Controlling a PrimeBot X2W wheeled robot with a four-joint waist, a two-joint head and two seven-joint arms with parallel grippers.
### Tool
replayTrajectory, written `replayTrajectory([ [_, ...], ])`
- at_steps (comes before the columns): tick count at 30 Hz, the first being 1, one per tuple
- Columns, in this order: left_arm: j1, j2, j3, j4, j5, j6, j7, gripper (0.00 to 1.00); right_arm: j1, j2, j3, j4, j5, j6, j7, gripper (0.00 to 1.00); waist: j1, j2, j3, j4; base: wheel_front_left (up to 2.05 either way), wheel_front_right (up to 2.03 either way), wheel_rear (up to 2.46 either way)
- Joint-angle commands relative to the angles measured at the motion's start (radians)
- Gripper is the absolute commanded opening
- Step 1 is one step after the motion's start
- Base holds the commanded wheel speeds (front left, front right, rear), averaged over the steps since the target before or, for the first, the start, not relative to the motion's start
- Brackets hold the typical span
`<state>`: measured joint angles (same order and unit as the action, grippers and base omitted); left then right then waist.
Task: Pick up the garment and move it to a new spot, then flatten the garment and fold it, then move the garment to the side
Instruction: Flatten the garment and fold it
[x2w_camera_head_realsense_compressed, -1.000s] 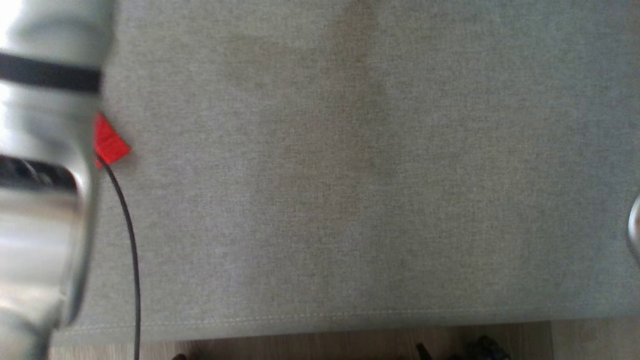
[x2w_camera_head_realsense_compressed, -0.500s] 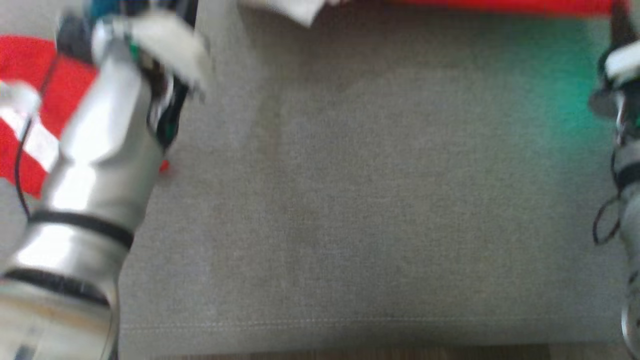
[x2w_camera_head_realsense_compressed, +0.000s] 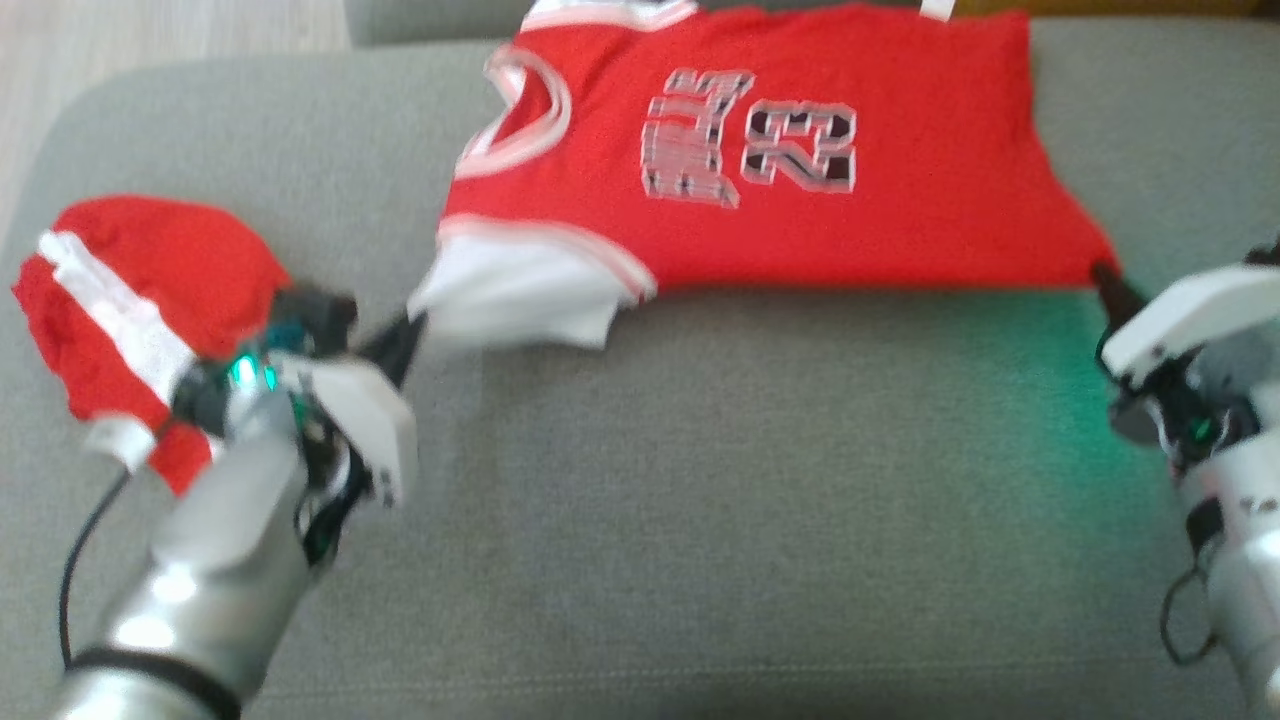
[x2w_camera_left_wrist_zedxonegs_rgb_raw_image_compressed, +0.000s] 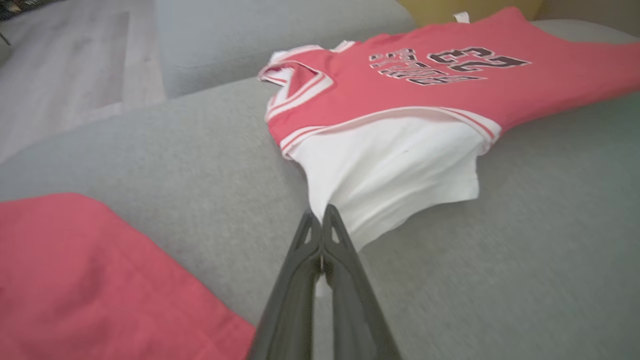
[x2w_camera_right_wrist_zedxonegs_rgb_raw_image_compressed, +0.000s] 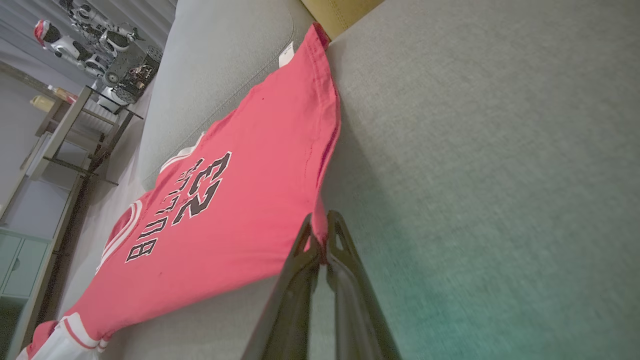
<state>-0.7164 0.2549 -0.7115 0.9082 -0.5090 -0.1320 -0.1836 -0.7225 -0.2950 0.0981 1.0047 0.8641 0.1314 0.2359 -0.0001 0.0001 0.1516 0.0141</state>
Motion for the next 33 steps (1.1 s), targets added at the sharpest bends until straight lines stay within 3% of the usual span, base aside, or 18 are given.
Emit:
replayTrajectory([
  [1, 0.015, 0.067, 0.003, -0.058, -0.036, 0.002, 0.021, 0.00, 0.025, -0.026, 0.039, -0.044, 0.009, -0.001, 0.014, 0.00, 0.0001, -0.0001, -0.052, -0.018, 0.00, 0.00, 0.00],
  [8, 0.175, 0.194, -0.104, -0.285, -0.189, 0.002, 0.156, 0.00, 0.138, -0.079, 0.136, -0.113, 0.034, -0.001, 0.094, 0.00, 0.0001, -0.0001, -0.117, -0.035, 0.00, 0.00, 0.00],
  [16, 0.281, 0.302, -0.143, -0.475, -0.318, 0.001, 0.249, 0.00, 0.221, -0.139, 0.197, -0.190, 0.067, -0.001, 0.166, 0.00, 0.0001, -0.0001, -0.160, -0.049, 0.00, 0.00, 0.00],
  [23, 0.345, 0.371, -0.105, -0.639, -0.471, 0.001, 0.304, 0.00, 0.271, -0.179, 0.222, -0.259, 0.102, -0.001, 0.204, 0.00, 0.0001, -0.0001, -0.175, -0.064, 0.00, 0.00, 0.00],
  [33, 0.419, 0.452, -0.123, -0.792, -0.592, 0.006, 0.443, 0.00, 0.326, -0.213, 0.244, -0.307, 0.138, -0.001, 0.272, 0.00, 0.0001, -0.0001, -0.182, -0.073, 0.00, 0.00, 0.00],
])
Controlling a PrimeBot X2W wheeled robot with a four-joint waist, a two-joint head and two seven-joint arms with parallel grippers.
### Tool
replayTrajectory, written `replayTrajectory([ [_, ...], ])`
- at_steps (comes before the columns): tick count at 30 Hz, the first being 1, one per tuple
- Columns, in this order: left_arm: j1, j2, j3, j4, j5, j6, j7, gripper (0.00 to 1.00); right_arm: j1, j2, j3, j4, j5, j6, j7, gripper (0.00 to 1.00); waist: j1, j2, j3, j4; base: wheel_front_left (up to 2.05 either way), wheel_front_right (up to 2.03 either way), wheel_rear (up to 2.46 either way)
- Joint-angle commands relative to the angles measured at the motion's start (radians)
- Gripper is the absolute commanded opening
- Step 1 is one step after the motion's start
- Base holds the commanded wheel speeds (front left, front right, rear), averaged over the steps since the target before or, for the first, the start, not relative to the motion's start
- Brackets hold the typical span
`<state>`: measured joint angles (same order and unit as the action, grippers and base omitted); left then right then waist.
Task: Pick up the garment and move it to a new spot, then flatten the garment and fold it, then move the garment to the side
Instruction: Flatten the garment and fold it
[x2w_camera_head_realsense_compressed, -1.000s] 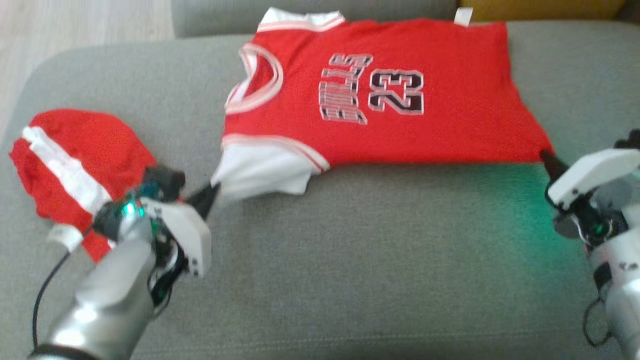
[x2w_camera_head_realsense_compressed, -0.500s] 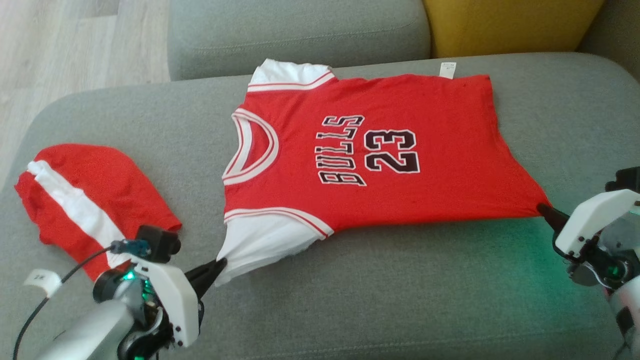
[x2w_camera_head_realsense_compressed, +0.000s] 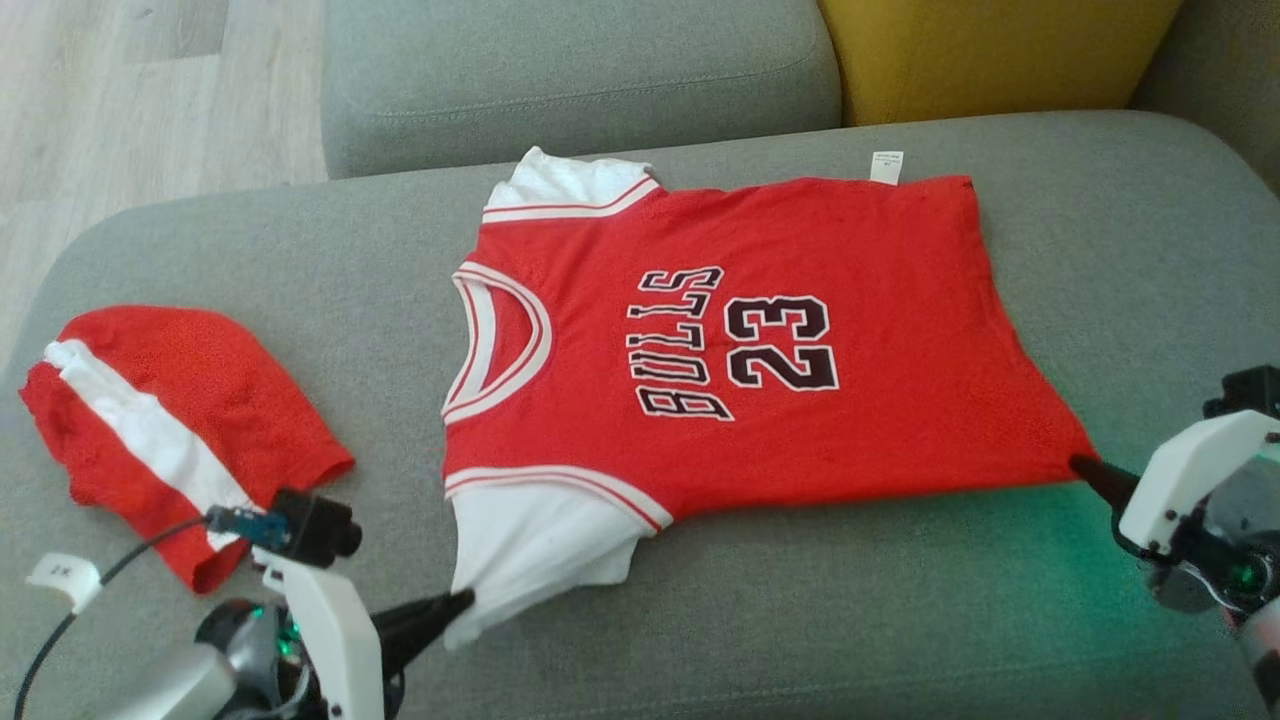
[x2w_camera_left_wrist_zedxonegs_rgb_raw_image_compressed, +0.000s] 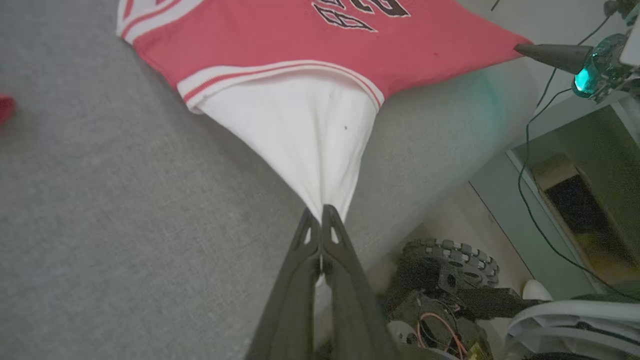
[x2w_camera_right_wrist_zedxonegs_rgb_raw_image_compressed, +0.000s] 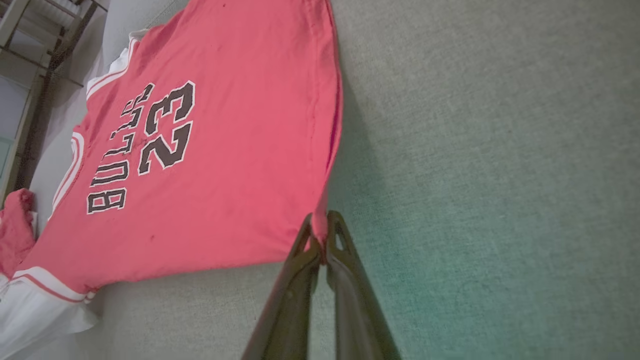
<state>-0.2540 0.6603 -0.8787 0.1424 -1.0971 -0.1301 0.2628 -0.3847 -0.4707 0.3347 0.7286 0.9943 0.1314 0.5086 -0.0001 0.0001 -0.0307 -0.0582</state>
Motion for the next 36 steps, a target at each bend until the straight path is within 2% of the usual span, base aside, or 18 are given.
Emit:
replayTrajectory([
  [1, -0.037, 0.052, 0.042, -0.035, -0.014, 0.006, 0.011, 0.00, -0.007, -0.040, 0.006, -0.032, 0.014, -0.001, 0.012, 0.00, 0.0001, -0.0001, 0.000, -0.001, 0.00, 0.00, 0.00],
  [8, -0.003, 0.090, 0.026, -0.103, -0.080, 0.018, 0.099, 0.00, 0.022, -0.056, -0.005, -0.032, 0.028, -0.001, 0.107, 0.00, 0.0001, -0.0001, 0.002, -0.002, 0.00, 0.00, 0.00],
  [13, -0.008, 0.099, 0.038, -0.137, -0.082, 0.027, 0.094, 0.00, 0.011, -0.041, -0.050, -0.056, 0.027, -0.001, 0.098, 0.00, 0.0001, -0.0001, 0.010, -0.003, 0.00, 0.00, 0.00],
  [27, -0.124, 0.075, 0.118, -0.162, -0.083, 0.037, 0.052, 0.00, -0.117, 0.029, -0.169, -0.026, -0.078, -0.001, 0.088, 0.00, 0.0001, -0.0001, 0.052, -0.006, 0.00, 0.00, 0.00],
  [36, -0.264, 0.016, 0.144, -0.089, -0.050, 0.048, 0.055, 0.00, -0.242, 0.089, -0.221, 0.018, -0.175, -0.001, 0.070, 0.00, 0.0001, -0.0001, 0.144, -0.018, 0.00, 0.00, 0.00],
])
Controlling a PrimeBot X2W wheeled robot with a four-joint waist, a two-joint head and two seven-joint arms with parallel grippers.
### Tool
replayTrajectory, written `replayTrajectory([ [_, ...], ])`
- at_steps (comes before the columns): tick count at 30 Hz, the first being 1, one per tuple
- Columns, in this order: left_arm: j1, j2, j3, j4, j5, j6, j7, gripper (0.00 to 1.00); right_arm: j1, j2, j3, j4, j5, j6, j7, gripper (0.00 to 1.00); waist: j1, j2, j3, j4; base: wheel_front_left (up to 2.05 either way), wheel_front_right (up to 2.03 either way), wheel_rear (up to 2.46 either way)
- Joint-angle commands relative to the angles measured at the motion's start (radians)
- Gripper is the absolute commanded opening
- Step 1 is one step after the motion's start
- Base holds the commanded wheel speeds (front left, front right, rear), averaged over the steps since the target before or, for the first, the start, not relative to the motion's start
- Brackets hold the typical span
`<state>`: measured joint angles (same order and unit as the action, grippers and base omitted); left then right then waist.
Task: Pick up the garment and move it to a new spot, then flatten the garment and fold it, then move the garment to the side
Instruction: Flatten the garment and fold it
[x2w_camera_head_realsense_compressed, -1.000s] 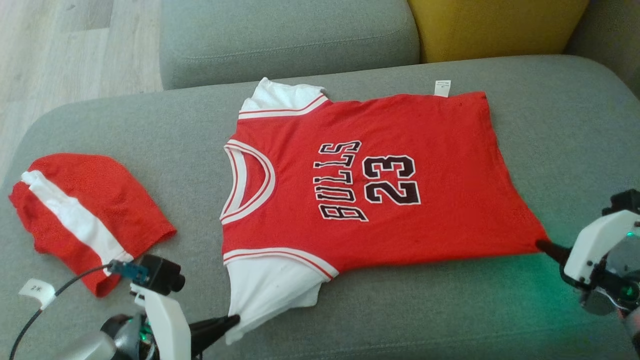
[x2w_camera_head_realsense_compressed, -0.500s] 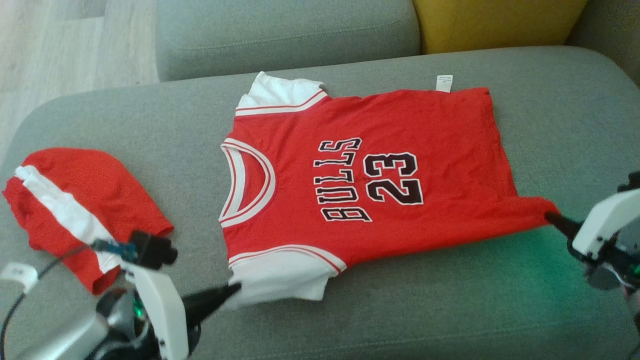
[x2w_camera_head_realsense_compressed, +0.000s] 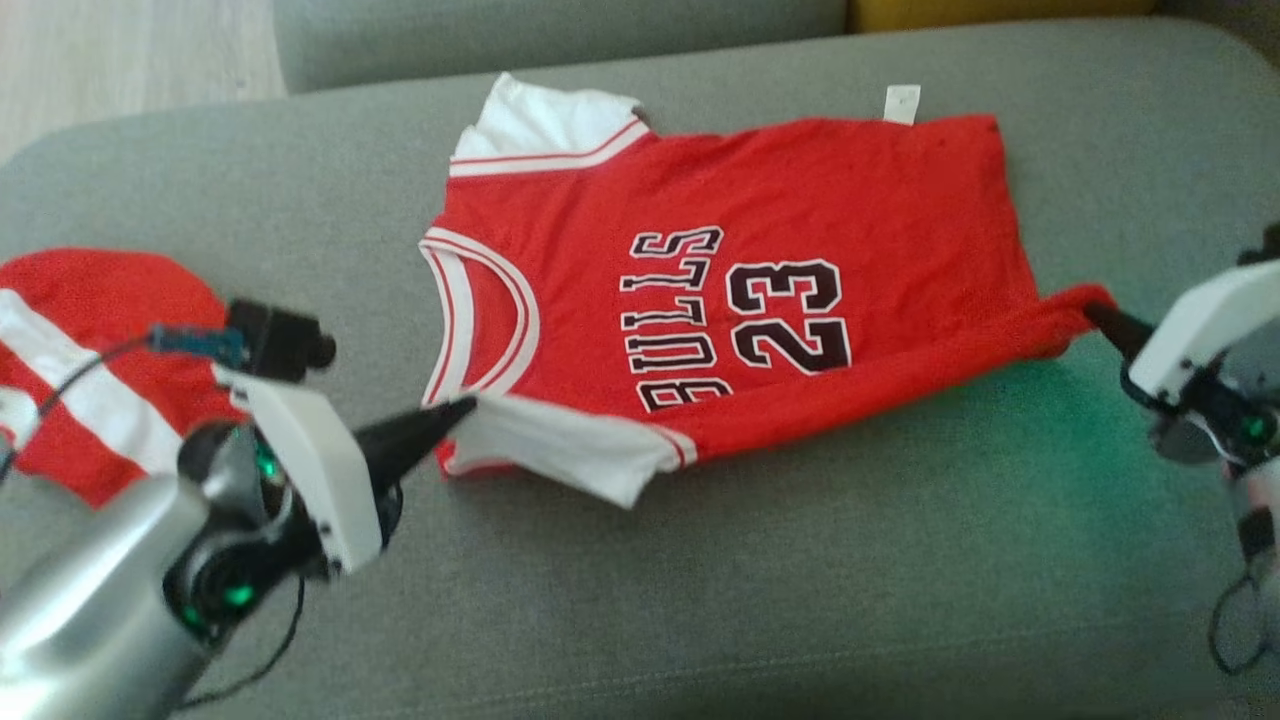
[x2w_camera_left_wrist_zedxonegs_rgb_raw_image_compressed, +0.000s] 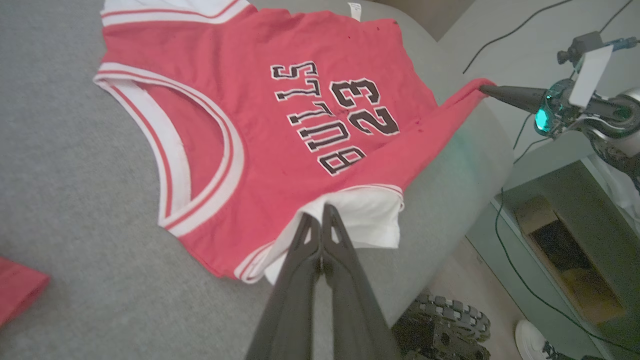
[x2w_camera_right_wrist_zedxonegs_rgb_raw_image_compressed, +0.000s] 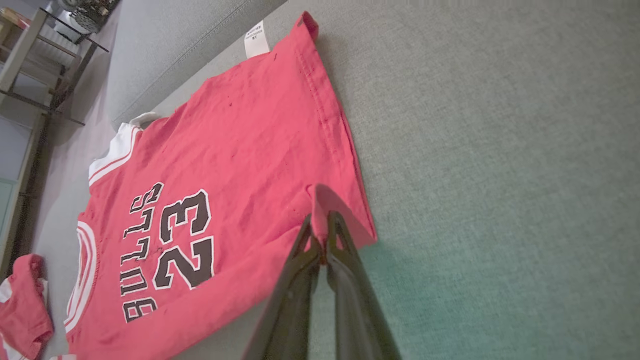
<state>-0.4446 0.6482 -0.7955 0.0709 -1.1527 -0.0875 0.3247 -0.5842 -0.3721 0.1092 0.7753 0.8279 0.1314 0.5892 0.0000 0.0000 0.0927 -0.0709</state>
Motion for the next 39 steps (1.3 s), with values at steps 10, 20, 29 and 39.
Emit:
replayTrajectory([
  [10, -0.241, -0.056, 0.094, 0.133, 0.054, 0.006, -0.056, 0.00, -0.151, 0.040, 0.030, 0.018, -0.093, -0.001, -0.028, 0.00, 0.0000, 0.0000, 0.101, -0.018, 0.00, 0.00, 0.00],
  [20, -0.349, -0.158, 0.074, 0.318, 0.122, 0.006, -0.122, 0.00, -0.221, 0.065, 0.053, 0.065, -0.112, -0.001, -0.082, 0.00, 0.0000, 0.0000, 0.140, -0.028, 0.00, 0.00, 0.00],
  [29, -0.413, -0.225, 0.080, 0.475, 0.184, 0.067, -0.225, 1.00, -0.250, 0.069, 0.041, 0.109, -0.117, -0.001, -0.244, 1.00, 0.0000, 0.0000, 0.154, -0.032, 0.00, 0.00, 0.00],
  [39, -0.368, -0.301, 0.131, 0.540, 0.204, 0.112, -0.484, 1.00, -0.171, 0.051, 0.086, 0.023, -0.109, -0.001, -0.558, 1.00, 0.0000, 0.0000, 0.103, -0.020, 0.00, 0.00, 0.00],
])
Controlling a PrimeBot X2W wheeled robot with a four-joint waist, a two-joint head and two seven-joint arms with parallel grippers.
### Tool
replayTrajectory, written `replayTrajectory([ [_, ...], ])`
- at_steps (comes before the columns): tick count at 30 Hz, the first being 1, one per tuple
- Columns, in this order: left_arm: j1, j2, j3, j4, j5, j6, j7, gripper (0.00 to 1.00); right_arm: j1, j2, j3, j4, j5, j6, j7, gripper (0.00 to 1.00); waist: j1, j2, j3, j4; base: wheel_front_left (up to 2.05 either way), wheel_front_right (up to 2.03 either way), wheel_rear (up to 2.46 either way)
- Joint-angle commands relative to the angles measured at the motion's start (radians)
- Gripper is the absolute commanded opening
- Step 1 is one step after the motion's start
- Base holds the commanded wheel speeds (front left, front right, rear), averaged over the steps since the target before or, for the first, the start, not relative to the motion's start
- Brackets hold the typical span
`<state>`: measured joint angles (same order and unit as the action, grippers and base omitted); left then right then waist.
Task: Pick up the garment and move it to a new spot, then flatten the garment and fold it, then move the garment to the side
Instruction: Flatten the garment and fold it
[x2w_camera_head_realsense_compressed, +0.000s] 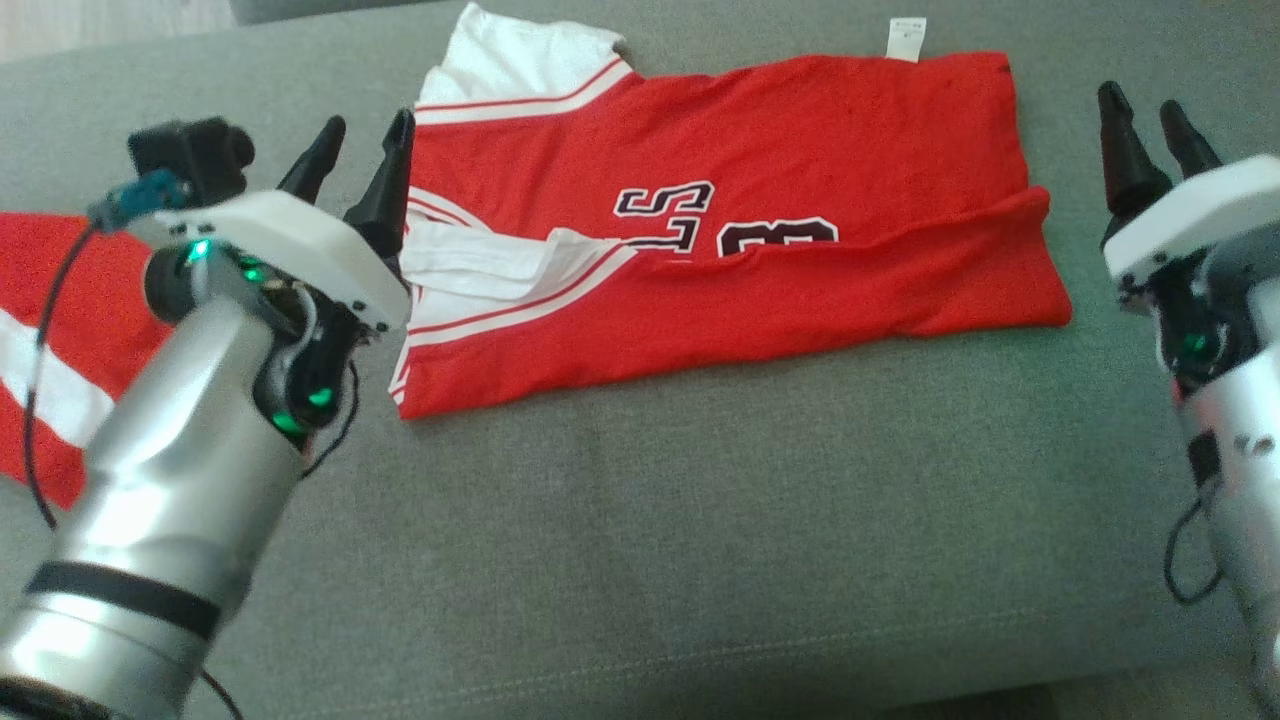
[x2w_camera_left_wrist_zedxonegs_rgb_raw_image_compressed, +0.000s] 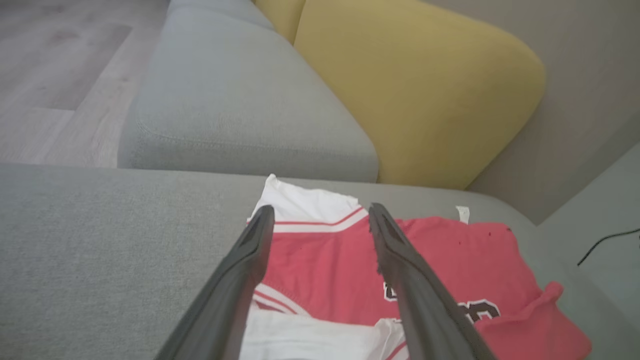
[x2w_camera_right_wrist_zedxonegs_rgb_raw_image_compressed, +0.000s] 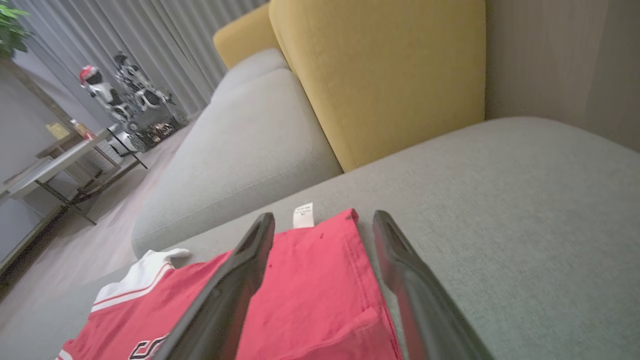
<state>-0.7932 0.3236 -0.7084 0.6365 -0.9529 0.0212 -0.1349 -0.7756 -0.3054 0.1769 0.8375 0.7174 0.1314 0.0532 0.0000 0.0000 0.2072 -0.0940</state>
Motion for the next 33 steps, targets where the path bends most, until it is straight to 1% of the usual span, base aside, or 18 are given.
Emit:
replayTrajectory([
  [1, -0.003, 0.013, 0.055, -0.031, 0.003, 0.006, -0.061, 1.00, 0.045, -0.023, 0.038, -0.067, 0.004, -0.001, -0.057, 1.00, 0.0000, 0.0000, -0.021, 0.005, 0.00, 0.00, 0.00],
  [3, 0.034, -0.006, 0.087, -0.052, 0.003, 0.015, -0.107, 1.00, 0.100, -0.044, 0.081, -0.121, -0.002, -0.001, -0.130, 1.00, 0.0000, 0.0000, -0.037, 0.008, 0.00, 0.00, 0.00],
  [5, 0.079, -0.023, 0.128, -0.088, 0.021, 0.028, -0.124, 1.00, 0.152, -0.066, 0.115, -0.165, -0.016, -0.001, -0.206, 1.00, 0.0000, 0.0000, -0.053, 0.012, 0.00, 0.00, 0.00],
  [8, 0.168, -0.053, 0.238, -0.200, 0.118, 0.051, -0.126, 1.00, 0.216, -0.097, 0.143, -0.212, -0.057, -0.001, -0.285, 1.00, 0.0000, 0.0000, -0.070, 0.017, 0.00, 0.00, 0.00],
  [12, 0.322, -0.117, 0.355, -0.325, 0.254, 0.044, -0.127, 1.00, 0.290, -0.101, 0.113, -0.287, -0.137, -0.001, -0.313, 1.00, 0.0000, 0.0000, -0.087, 0.018, 0.00, 0.00, 0.00],
  [16, 0.440, -0.189, 0.453, -0.395, 0.385, 0.029, -0.127, 1.00, 0.387, -0.056, 0.013, -0.419, -0.249, -0.001, -0.314, 1.00, 0.0000, 0.0000, -0.100, 0.015, 0.00, 0.00, 0.00],
  [20, 0.533, -0.245, 0.518, -0.393, 0.460, 0.003, -0.127, 1.00, 0.486, 0.006, -0.048, -0.488, -0.337, -0.001, -0.315, 1.00, 0.0000, 0.0000, -0.108, 0.009, 0.00, 0.00, 0.00],
  [23, 0.568, -0.263, 0.539, -0.367, 0.508, -0.010, -0.127, 1.00, 0.531, 0.049, -0.082, -0.510, -0.367, -0.001, -0.315, 1.00, 0.0000, 0.0000, -0.105, 0.003, 0.00, 0.00, 0.00],
  [26, 0.575, -0.270, 0.551, -0.336, 0.533, -0.021, -0.127, 1.00, 0.550, 0.069, -0.091, -0.523, -0.392, -0.001, -0.315, 1.00, 0.0000, 0.0000, -0.099, -0.007, 0.00, 0.00, 0.00],
  [29, 0.561, -0.272, 0.552, -0.302, 0.546, -0.020, -0.127, 1.00, 0.549, 0.078, -0.094, -0.531, -0.398, -0.001, -0.315, 1.00, 0.0000, 0.0000, -0.090, -0.020, 0.00, 0.00, 0.00],
  [33, 0.522, -0.273, 0.535, -0.220, 0.545, 0.008, -0.127, 1.00, 0.536, 0.082, -0.092, -0.540, -0.396, -0.001, -0.315, 1.00, 0.0000, 0.0000, -0.076, -0.041, 0.00, 0.00, 0.00],
])
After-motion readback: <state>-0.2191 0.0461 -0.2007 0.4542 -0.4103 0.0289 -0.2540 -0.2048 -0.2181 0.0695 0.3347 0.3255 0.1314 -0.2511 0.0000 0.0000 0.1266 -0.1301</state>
